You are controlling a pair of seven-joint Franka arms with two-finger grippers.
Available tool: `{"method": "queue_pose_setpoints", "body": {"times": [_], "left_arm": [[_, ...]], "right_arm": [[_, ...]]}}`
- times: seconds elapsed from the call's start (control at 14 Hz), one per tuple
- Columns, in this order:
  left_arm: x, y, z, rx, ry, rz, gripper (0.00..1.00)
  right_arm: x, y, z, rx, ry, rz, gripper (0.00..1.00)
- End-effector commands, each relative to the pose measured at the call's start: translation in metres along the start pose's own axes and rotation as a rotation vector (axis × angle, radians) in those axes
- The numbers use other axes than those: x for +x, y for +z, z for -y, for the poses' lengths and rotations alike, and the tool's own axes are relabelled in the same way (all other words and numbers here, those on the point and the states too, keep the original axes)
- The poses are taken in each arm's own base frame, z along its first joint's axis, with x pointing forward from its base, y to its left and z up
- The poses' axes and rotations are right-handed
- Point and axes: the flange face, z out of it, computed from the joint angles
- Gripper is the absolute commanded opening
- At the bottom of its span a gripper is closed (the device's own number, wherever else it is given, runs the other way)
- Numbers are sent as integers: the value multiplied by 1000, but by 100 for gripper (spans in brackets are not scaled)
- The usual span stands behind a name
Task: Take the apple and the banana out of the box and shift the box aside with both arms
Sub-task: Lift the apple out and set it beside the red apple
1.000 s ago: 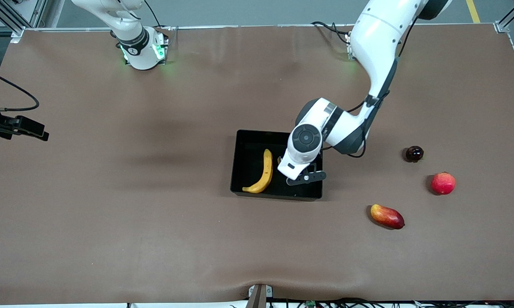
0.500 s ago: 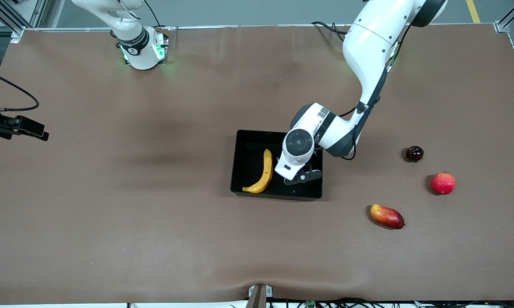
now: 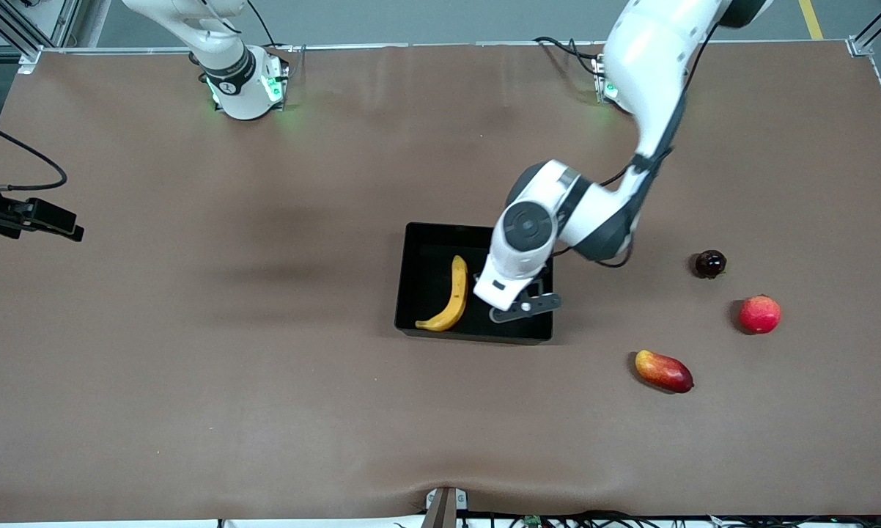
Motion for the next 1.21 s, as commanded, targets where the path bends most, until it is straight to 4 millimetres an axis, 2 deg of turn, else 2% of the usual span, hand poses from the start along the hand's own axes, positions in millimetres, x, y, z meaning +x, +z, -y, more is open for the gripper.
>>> {"method": "queue_pose_setpoints", "body": {"times": [0.0,0.07,0.29,0.43,0.57,0.71,0.86,1.07,1.14], "left_arm": [[32,-69,51,-27,-2,-64,0],[47,-79,74,-24,27,-66,0],[90,-72,156,38,125,15,0],[116,-52,219,59,172,59,0],[129,-29,263,108,194,80,0],[129,-6,278,166,213,72,0],[131,19,305,163,187,76,0],[128,63,316,134,185,39,0],[132,75,329,125,169,26,0]], "right_arm": [[-2,-3,-3,17,-5,3,100],[-1,-3,-3,17,-5,2,100],[3,4,0,15,-11,11,100],[4,10,7,15,-23,23,100],[6,13,14,14,-33,28,100],[7,15,15,14,-35,31,100],[9,18,15,14,-35,37,100],[10,22,14,14,-35,44,100],[11,23,12,14,-32,44,100]]}}
